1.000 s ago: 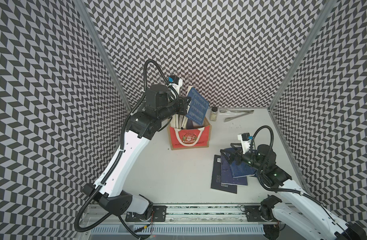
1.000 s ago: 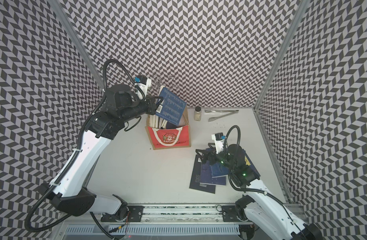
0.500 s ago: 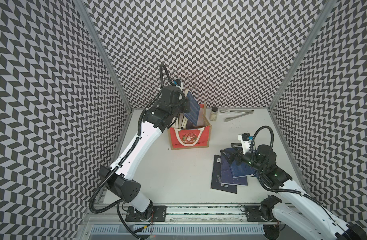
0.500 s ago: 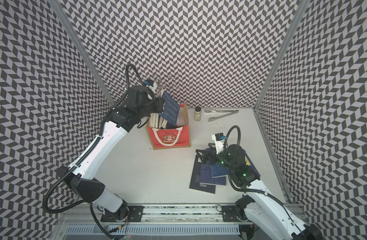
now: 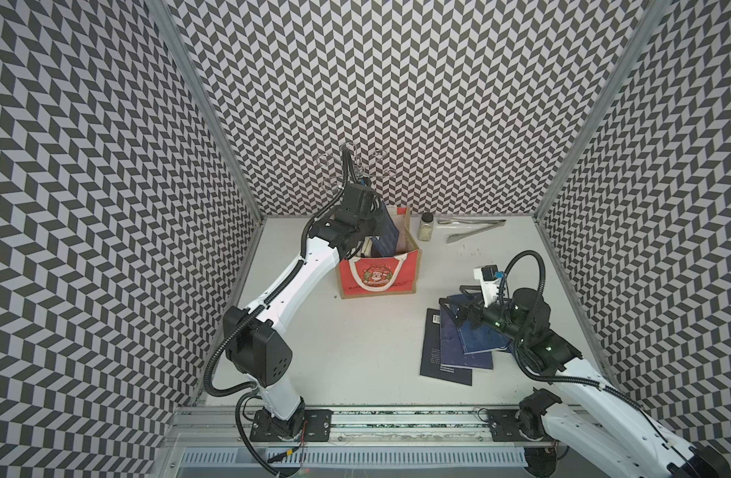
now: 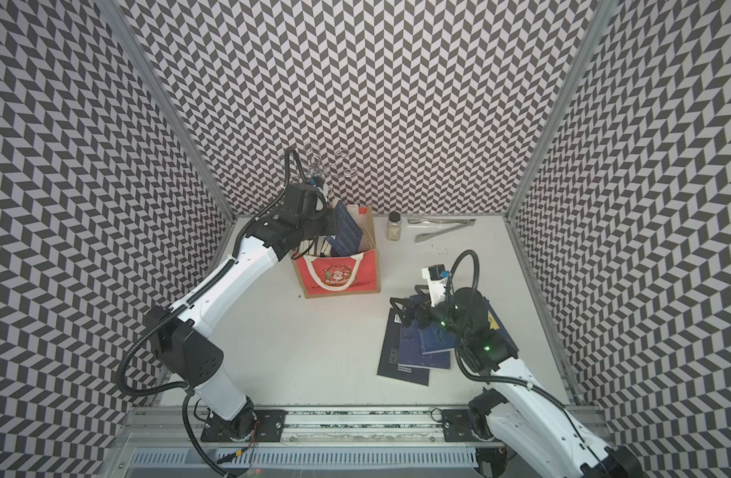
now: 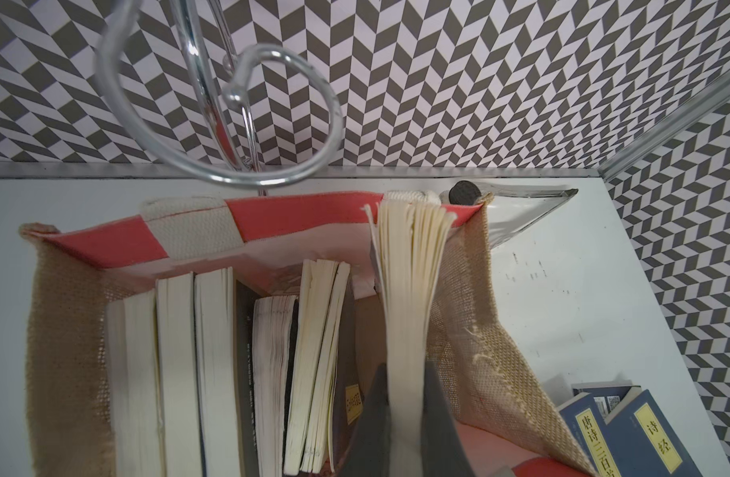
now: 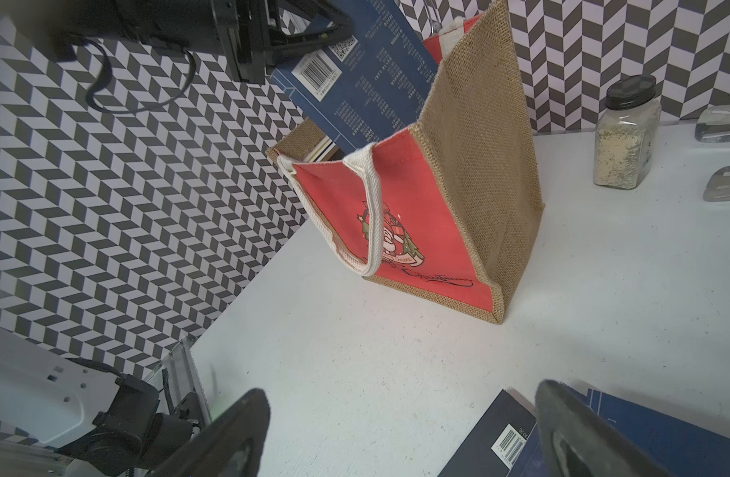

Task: Put the books into the canvas bag
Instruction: Place the book in the canvas bag.

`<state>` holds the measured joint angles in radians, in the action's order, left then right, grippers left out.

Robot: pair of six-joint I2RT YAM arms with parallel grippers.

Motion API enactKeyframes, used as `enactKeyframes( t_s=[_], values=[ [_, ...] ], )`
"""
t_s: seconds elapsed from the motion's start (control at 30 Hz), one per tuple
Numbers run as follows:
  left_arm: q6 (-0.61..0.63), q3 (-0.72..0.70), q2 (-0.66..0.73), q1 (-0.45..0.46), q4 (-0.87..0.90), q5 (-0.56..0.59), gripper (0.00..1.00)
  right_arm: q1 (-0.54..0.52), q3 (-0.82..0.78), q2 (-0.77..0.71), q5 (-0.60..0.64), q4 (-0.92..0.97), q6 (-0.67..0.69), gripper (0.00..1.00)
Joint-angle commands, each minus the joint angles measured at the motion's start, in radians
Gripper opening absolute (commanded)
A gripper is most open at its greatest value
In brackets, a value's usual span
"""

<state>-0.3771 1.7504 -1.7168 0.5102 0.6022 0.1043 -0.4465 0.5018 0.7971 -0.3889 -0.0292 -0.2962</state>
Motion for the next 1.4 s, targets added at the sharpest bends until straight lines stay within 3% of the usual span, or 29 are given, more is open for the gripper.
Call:
enactKeyframes(
  t_s=[0.0, 0.4, 0.87, 1.07, 1.27, 1.37],
  values=[
    [-0.011, 0.019, -0.019, 0.007, -0.062, 0.012, 0.00, 0.003, -0.009, -0.006, 0.005, -0.040, 0.010, 0.99],
    [-0.005, 0.015, -0.135, 0.065, -0.105, 0.163, 0.00, 0.004, -0.012, -0.008, 0.003, -0.042, 0.010, 0.99],
    [-0.011, 0.039, -0.241, 0.076, -0.103, 0.229, 0.00, 0.005, -0.012, -0.005, 0.004, -0.041, 0.010, 0.99],
    [-0.011, 0.049, -0.248, 0.072, -0.096, 0.228, 0.11, 0.005, -0.014, 0.002, 0.002, -0.046, 0.010, 0.99],
    [-0.011, 0.051, -0.233, 0.068, -0.099, 0.195, 0.36, 0.005, -0.016, 0.003, 0.004, -0.048, 0.010, 0.99],
    [-0.011, 0.049, -0.212, 0.066, -0.101, 0.175, 0.39, 0.008, -0.013, 0.008, 0.016, -0.038, 0.010, 0.99]
  ],
)
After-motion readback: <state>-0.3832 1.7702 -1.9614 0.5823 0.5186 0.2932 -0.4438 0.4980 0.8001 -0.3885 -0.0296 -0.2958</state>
